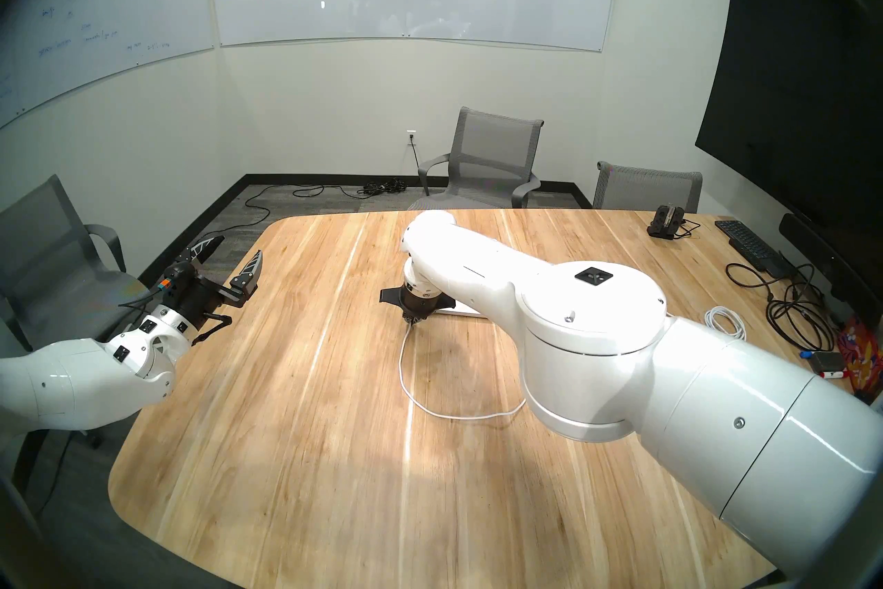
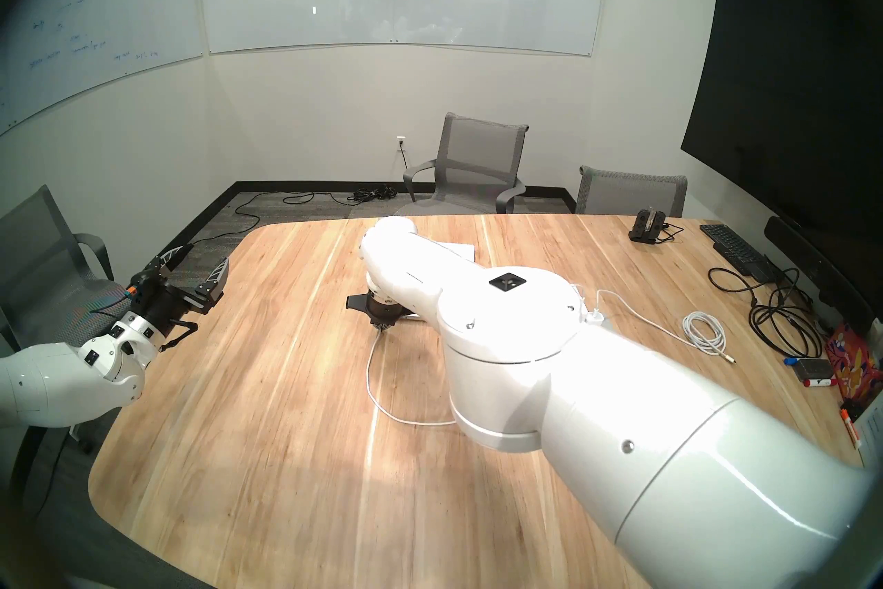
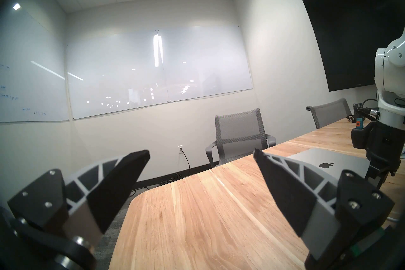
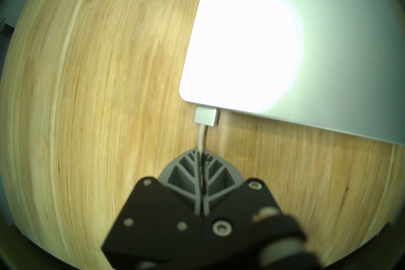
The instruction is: Plug the charging cable into the port of a MacBook
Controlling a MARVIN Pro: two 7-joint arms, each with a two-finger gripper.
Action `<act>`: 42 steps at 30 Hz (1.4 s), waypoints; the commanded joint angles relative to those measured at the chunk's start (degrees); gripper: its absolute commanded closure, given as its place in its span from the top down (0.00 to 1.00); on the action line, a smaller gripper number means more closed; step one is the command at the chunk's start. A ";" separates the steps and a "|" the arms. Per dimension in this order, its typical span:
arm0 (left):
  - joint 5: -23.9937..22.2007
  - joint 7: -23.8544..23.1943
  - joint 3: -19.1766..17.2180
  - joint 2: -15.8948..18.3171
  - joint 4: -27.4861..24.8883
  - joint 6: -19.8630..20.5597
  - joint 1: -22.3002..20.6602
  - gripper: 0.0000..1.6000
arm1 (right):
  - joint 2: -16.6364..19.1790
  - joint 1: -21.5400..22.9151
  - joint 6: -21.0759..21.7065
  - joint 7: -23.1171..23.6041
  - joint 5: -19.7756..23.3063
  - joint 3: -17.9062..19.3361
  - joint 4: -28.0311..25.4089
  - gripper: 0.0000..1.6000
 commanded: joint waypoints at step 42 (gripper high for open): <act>0.05 0.05 -0.75 0.07 -0.12 -0.39 -0.88 1.00 | 0.22 1.39 -2.67 3.46 -2.52 -0.45 0.18 0.00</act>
